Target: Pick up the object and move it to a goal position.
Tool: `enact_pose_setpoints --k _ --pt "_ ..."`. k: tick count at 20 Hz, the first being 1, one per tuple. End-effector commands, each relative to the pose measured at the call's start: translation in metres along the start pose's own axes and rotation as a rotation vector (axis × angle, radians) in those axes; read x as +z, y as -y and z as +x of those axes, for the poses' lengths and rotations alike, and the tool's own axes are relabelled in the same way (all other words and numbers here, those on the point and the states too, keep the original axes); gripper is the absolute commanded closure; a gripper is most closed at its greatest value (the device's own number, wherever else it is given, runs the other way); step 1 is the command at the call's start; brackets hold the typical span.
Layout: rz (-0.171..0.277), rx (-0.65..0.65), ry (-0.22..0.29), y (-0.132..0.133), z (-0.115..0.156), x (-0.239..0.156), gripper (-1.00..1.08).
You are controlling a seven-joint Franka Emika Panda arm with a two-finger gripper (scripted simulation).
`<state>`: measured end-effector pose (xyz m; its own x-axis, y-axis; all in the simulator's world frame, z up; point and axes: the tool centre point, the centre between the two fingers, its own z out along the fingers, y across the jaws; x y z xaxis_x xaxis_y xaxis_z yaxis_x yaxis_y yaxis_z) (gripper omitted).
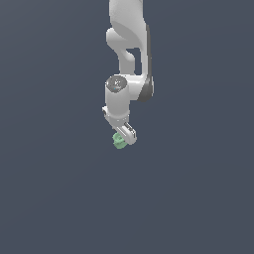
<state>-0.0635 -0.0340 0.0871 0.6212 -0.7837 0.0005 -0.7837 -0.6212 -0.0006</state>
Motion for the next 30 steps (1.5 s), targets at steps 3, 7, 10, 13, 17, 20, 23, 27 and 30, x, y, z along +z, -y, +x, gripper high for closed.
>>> enact_pose_setpoints --k 3,7,10,13,17,20,23,27,30 --pt "-0.001 0.002 0.0 -0.001 -0.001 0.021 -0.92" --pt "-0.001 0.004 0.0 -0.001 -0.001 0.035 -0.92" --pt "-0.001 0.004 0.0 0.0 0.0 0.04 -0.92" --pt "-0.001 0.004 0.0 0.0 0.0 0.04 1.08" --pt "-0.001 0.004 0.0 0.0 0.0 0.04 1.08" --pt "-0.001 0.004 0.0 0.0 0.0 0.04 1.08" --pt "-0.001 0.004 0.0 0.0 0.0 0.04 1.08" --pt "-0.001 0.004 0.0 0.004 0.002 0.037 1.08" --pt "-0.001 0.004 0.0 0.011 0.005 0.032 1.08"
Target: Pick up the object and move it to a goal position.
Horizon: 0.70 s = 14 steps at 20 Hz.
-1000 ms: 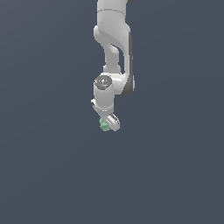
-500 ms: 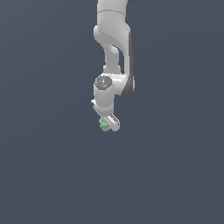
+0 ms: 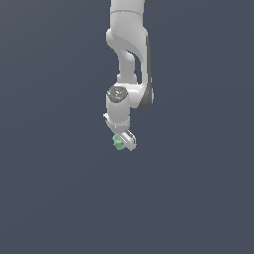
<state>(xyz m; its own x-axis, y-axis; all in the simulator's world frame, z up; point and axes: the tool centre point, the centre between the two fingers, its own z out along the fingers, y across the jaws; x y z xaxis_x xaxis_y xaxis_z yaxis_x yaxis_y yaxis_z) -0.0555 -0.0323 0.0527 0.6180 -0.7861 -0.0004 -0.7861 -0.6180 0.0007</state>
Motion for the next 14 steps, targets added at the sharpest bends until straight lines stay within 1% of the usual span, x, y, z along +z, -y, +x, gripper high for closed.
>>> enact_pose_setpoints --k 1,7,14 --pt "0.001 0.0 0.0 0.007 0.003 -0.005 1.08" --pt "0.0 0.0 -0.001 0.03 0.016 -0.022 1.08" --pt "0.0 0.0 -0.001 0.068 0.036 -0.048 1.08"
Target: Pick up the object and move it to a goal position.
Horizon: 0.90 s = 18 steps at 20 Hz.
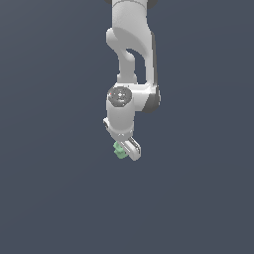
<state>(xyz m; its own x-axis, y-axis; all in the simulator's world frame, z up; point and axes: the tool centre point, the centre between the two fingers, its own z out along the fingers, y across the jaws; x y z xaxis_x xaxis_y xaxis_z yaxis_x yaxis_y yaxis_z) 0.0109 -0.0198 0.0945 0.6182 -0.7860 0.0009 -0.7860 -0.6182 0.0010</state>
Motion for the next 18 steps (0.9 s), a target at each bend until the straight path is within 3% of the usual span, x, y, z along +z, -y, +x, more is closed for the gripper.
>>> enact_pose_setpoints --k 1,18 --pt "0.0 0.0 0.0 0.014 0.007 -0.01 1.08" --pt "0.001 0.0 0.001 0.09 0.048 -0.061 1.08"
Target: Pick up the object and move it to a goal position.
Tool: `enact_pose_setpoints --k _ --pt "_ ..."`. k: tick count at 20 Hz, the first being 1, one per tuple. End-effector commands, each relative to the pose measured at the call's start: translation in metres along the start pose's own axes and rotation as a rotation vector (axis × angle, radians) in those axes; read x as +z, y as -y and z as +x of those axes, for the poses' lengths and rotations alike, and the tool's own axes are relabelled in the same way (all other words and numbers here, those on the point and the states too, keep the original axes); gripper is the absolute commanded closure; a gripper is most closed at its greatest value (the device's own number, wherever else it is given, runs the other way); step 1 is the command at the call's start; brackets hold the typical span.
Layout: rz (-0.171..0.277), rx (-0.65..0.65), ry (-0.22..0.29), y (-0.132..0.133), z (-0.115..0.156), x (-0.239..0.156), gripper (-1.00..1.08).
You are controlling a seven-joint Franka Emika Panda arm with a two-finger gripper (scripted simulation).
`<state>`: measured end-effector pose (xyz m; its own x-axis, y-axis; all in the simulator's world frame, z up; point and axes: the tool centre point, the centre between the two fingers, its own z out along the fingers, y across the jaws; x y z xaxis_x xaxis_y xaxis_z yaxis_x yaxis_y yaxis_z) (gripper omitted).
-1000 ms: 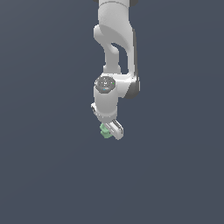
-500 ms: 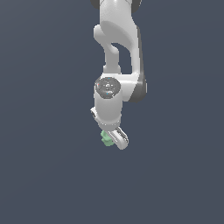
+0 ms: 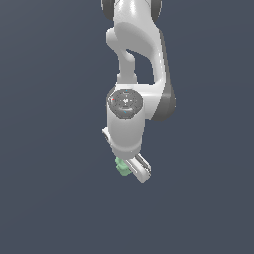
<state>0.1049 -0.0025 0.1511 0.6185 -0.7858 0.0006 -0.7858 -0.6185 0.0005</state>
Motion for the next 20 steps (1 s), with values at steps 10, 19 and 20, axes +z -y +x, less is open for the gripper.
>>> enact_pose_setpoints --k 10,19,20 --pt "0.0 0.0 0.0 0.031 0.017 -0.019 1.08" --pt "0.0 0.0 0.0 0.038 0.021 -0.023 1.08" --pt "0.0 0.0 0.0 0.038 0.021 -0.023 1.08"
